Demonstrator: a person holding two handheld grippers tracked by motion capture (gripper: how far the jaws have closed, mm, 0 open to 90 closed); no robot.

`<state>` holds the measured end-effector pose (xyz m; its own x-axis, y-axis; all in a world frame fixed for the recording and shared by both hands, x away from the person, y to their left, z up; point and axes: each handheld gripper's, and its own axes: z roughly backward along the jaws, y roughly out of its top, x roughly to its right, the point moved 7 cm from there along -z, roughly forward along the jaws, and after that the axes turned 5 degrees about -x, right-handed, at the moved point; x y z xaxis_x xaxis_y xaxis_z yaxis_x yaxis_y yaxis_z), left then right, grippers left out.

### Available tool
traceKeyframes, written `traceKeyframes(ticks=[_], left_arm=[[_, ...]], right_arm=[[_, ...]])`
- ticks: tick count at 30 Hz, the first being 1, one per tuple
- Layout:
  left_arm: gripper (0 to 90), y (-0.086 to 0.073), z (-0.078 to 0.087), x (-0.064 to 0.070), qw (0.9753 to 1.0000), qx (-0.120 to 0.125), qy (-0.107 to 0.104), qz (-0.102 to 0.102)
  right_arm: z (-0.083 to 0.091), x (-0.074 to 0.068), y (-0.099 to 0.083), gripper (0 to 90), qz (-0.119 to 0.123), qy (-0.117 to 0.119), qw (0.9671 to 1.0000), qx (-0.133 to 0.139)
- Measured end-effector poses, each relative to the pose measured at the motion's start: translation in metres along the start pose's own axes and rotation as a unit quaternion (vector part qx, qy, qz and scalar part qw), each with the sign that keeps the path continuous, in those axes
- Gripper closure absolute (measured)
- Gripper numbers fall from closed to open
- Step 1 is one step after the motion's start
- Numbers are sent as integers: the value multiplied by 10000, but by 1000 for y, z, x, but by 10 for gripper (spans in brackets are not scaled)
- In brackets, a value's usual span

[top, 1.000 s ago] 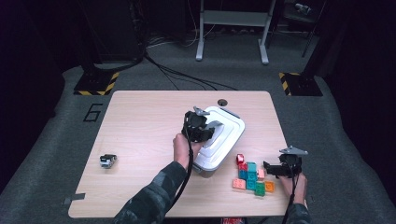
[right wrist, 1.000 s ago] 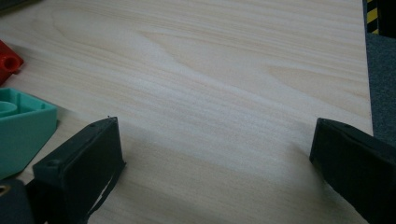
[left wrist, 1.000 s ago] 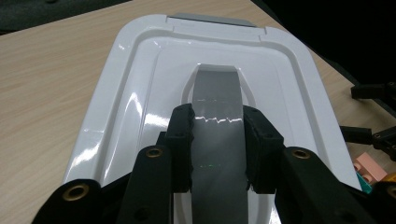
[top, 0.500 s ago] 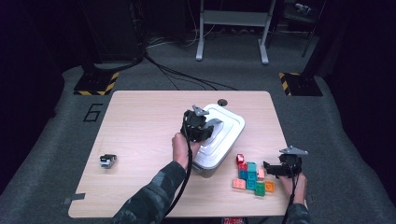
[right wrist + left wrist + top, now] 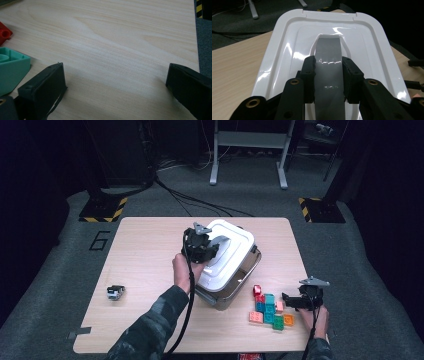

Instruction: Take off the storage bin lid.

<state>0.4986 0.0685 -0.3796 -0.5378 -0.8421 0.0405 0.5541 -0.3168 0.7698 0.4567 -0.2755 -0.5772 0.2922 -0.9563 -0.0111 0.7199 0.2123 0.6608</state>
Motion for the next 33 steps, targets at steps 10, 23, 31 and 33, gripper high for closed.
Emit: traceKeyframes(ticks=[10,23,31,33], left_arm=[[670,4,9,-27,9996,55,260,60],[669,4,20,-79,9969,99,697,337],[669,-4,21,-114,9925,127,1046,623],[669,-9,21,-127,9905,101,1173,708]], right_arm=[[0,0,0,17,11,0,10000,4],[1,0,-1,18,101,42,9999,-32],[1,0,-1,18,104,43,9999,-37],[1,0,-1,18,101,41,9999,-34]])
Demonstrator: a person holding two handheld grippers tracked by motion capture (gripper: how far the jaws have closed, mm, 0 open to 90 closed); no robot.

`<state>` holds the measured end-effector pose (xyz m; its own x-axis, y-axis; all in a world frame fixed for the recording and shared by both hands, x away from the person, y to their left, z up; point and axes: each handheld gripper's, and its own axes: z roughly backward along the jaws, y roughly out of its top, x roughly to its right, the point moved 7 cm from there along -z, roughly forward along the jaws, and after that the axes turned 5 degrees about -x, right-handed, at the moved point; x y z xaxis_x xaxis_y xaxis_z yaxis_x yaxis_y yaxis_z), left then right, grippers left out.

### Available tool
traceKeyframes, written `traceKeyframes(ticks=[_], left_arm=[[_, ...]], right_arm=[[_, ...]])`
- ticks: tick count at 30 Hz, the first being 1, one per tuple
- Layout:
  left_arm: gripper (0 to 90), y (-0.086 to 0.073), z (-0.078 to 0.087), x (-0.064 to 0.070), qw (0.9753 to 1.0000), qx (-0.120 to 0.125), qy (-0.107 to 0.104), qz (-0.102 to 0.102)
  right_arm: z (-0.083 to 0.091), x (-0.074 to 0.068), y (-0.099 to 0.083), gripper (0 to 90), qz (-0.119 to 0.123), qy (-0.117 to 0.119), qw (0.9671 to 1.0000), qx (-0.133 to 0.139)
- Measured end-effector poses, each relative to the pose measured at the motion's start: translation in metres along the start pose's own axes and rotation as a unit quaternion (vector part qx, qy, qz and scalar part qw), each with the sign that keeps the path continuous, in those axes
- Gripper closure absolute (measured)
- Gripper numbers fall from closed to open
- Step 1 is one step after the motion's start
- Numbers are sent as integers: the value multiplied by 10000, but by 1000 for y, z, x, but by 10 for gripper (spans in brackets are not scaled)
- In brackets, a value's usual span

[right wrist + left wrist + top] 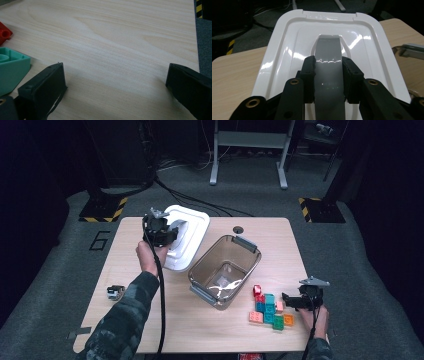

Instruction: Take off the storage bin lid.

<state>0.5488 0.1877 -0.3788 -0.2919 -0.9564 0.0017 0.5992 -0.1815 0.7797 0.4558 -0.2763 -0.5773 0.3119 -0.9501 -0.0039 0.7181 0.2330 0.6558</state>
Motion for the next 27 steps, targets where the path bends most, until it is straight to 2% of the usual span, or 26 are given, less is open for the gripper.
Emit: traceKeyframes(ticks=[5,10,11,14,15,18,19,20,26,27], left_arm=[[669,-9,-7,-20,9997,-74,192,165],[669,-17,-14,-31,9992,-106,288,247],[669,-23,-20,-35,9989,-172,321,298],[668,-31,-26,-39,9984,-254,305,400],[668,-38,-32,-42,9979,-283,341,481],[668,-46,-38,-46,9972,-372,374,523],[668,-53,-45,-48,9962,-415,363,670],[669,-57,-48,-50,9957,-435,362,732],[668,-74,-61,-55,9939,-609,395,828],[668,-81,-66,-57,9929,-722,435,835]], right_arm=[[0,0,0,18,-1,-1,10000,-1],[0,0,0,18,-3,-3,10000,0],[0,0,0,19,-4,-3,10000,1],[0,0,0,19,-5,-3,10000,1],[0,0,0,19,-4,-3,10000,2],[0,0,0,19,-4,-5,10000,4],[0,0,0,19,-2,-4,10000,1],[0,0,0,19,-4,-4,10000,3],[0,0,0,20,-7,-4,10000,5],[0,0,0,20,-8,-5,10000,6]])
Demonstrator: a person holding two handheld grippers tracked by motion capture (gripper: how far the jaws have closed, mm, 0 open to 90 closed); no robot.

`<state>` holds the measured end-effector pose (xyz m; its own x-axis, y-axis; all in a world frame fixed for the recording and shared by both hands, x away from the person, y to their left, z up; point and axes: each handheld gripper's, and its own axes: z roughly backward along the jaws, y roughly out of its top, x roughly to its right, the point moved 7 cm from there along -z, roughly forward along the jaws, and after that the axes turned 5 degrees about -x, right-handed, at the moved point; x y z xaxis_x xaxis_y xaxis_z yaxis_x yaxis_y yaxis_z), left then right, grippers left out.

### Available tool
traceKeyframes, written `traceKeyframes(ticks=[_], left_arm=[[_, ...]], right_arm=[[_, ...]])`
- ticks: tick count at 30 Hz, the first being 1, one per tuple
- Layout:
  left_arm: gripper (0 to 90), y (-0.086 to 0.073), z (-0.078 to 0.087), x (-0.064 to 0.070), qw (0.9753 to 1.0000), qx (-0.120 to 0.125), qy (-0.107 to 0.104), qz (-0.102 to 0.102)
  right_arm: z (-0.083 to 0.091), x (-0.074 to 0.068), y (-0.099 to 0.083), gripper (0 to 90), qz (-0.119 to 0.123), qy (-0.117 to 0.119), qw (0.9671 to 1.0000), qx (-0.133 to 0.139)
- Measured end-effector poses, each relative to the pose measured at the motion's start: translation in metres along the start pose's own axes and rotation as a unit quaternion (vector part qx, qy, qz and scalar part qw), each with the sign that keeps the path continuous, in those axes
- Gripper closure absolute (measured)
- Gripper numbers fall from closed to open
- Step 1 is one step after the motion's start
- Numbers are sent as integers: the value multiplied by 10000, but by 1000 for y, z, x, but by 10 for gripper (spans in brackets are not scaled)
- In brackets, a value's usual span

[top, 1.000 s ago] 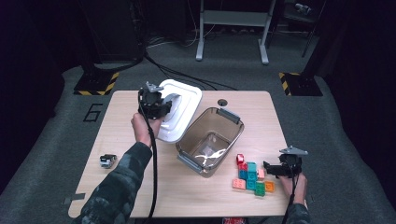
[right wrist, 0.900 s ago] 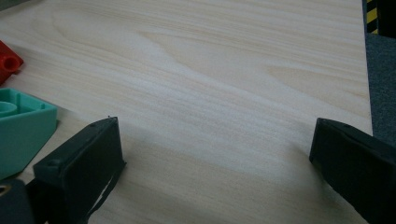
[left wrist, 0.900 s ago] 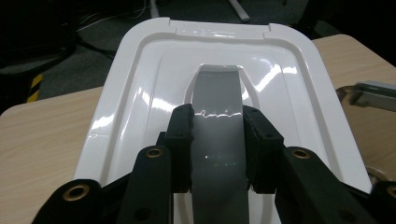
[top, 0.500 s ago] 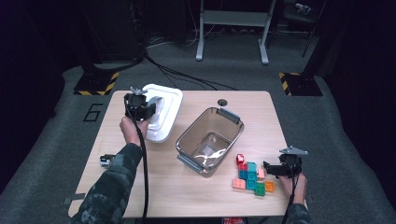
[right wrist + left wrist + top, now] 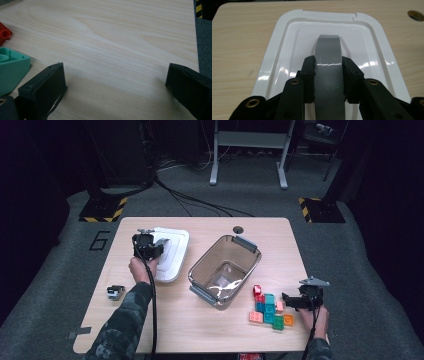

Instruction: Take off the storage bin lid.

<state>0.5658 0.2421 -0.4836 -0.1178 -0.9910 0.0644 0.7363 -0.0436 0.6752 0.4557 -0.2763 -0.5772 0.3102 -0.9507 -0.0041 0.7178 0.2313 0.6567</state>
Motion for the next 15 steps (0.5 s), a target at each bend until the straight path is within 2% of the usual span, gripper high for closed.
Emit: traceKeyframes(ticks=[1,3,9,15], left_arm=[[668,-7,-6,-3,9999,-86,64,22],[668,-7,-6,-3,9999,-86,64,22],[668,-21,-19,-7,9997,-216,67,101],[665,-28,-25,-7,9993,-361,34,58]], right_arm=[[0,0,0,20,1,0,10000,1],[0,0,0,20,1,0,10000,-1],[0,0,0,20,1,0,10000,-1],[0,0,0,20,-2,-1,10000,1]])
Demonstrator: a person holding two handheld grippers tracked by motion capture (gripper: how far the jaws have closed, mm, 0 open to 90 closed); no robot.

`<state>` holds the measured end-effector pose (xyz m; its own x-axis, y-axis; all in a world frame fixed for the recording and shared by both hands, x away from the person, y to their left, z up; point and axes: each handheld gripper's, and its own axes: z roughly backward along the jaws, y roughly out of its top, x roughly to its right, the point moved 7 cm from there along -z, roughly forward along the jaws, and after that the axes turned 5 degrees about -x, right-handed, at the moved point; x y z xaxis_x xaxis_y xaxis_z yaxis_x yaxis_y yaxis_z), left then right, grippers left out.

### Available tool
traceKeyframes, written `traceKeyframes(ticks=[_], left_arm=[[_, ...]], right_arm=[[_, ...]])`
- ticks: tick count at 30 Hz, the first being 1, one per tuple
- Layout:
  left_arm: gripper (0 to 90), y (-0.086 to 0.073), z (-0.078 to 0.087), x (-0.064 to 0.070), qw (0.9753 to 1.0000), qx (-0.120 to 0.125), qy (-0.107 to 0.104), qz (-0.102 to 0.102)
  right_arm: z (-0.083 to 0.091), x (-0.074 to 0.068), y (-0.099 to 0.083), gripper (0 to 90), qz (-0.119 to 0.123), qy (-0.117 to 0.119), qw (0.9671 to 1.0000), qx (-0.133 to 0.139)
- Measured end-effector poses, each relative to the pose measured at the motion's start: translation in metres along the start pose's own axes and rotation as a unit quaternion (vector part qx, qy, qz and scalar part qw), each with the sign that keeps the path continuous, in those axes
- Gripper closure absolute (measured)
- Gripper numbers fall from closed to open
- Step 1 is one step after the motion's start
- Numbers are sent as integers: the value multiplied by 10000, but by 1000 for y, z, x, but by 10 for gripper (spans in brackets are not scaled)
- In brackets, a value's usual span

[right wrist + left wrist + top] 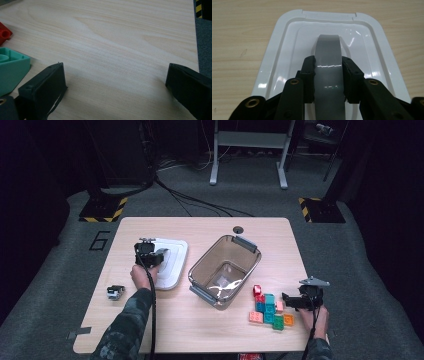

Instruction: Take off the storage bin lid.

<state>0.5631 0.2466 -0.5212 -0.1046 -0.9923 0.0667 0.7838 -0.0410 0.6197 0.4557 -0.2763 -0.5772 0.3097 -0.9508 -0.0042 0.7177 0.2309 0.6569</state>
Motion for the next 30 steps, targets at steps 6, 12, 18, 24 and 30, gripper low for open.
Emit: traceKeyframes(ticks=[6,12,18,24,30], left_arm=[[661,-4,-3,0,9999,-100,-16,-88],[544,-5,0,-3,9999,-104,-73,-71],[284,-4,20,-1,9991,-60,-229,-359],[143,-9,46,-2,9963,146,-536,-650],[42,-21,69,-15,9941,218,-612,-866]], right_arm=[[0,0,0,22,-28,-12,10000,-8],[0,0,0,23,-31,-14,10000,-8],[0,0,0,24,-31,-15,10000,-7],[0,0,0,24,-28,-16,10000,-6],[0,0,0,24,-32,-17,10000,-7]])
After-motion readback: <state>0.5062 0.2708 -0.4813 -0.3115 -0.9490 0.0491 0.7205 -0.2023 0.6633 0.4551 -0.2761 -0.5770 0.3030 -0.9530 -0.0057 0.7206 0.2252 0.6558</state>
